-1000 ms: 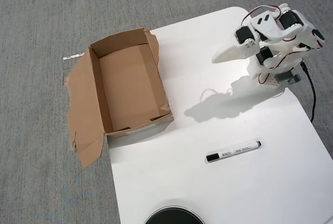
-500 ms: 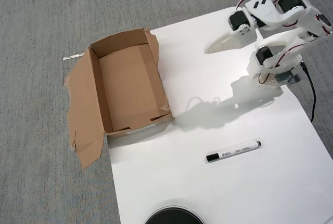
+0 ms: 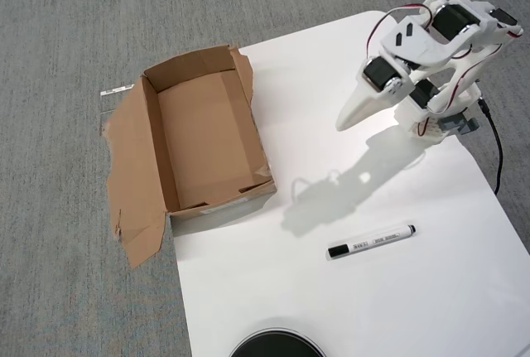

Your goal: Grasp a pen and put it in the box.

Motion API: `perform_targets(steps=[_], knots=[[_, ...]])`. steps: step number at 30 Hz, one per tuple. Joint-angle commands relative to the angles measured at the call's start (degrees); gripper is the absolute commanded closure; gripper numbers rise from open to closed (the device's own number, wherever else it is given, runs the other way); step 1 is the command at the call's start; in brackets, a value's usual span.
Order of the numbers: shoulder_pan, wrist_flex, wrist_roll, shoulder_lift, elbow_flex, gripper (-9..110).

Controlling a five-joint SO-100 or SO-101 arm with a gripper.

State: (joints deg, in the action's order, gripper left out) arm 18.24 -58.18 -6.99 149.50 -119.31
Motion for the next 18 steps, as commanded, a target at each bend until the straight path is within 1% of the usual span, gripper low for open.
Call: perform_targets(steps=[1,18], knots=[[4.3,0.1,0.1,-0.2,2.1,101],[22.0,0.1,-0.3,-0.1,1.3,101]])
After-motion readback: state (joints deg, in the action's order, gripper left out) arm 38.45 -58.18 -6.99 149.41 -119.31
